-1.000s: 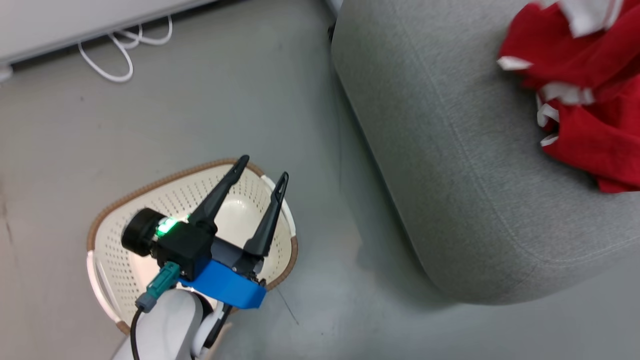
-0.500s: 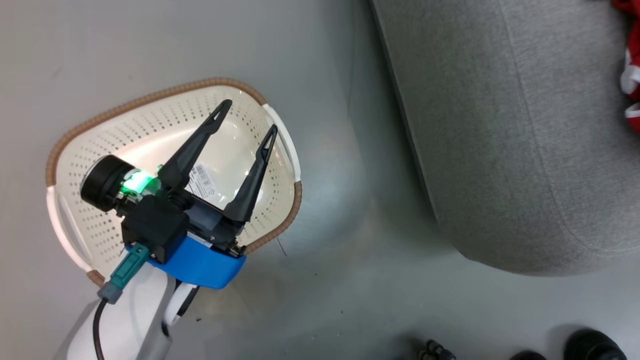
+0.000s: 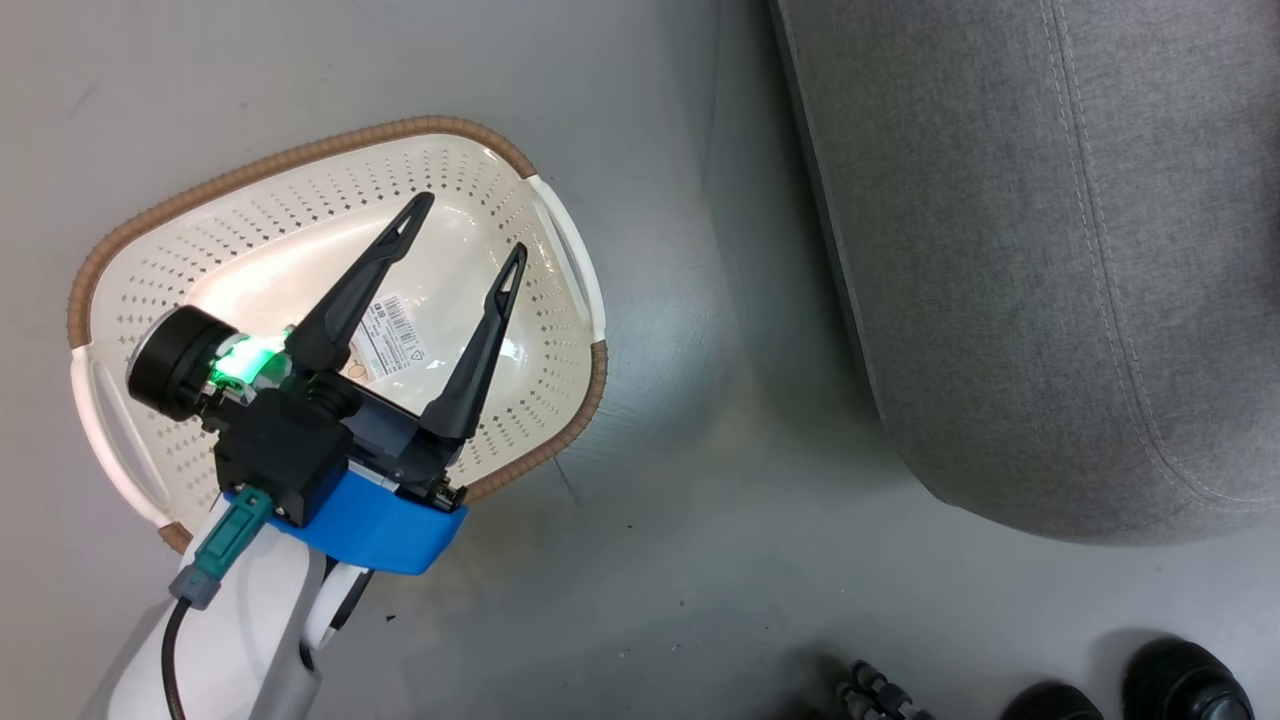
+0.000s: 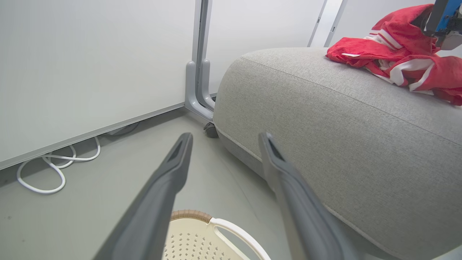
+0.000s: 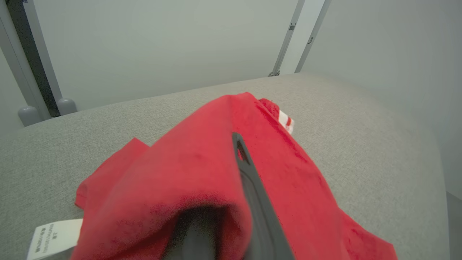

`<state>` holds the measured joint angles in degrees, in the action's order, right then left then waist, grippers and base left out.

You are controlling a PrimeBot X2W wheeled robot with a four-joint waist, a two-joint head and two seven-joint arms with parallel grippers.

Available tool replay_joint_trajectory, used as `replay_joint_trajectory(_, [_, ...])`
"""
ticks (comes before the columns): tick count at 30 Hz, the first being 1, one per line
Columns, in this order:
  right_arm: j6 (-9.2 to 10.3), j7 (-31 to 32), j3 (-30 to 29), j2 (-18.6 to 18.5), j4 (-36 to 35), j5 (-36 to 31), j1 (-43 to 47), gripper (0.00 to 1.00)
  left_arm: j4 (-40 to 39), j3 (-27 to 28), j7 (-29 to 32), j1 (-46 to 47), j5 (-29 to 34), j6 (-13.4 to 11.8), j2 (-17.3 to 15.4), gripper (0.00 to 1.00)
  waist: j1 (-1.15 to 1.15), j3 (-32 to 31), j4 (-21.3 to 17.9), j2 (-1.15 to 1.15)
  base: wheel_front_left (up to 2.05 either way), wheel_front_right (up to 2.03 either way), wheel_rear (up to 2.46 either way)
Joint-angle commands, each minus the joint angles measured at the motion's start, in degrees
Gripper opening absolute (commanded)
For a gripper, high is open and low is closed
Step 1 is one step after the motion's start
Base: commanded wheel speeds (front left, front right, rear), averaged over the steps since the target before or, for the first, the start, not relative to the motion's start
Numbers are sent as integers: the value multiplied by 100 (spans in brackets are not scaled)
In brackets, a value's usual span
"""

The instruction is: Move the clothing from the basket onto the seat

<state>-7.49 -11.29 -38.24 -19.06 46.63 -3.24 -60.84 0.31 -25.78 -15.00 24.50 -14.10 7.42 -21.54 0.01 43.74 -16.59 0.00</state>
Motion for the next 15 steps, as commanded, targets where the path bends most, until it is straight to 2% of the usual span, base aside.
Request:
replay_joint_trajectory(1, [-1,-42,19,35,33,-43,-48,100,19,8,-27,3,1,9,-2,100,-1,-11,-7,0,0,0,0])
replay_joint_trajectory(15, [-1,-104,214,-85,292,-349,-69,100,140,-74,-27,115,-41,9,209,100,-1,-242,127,0,0,0,0])
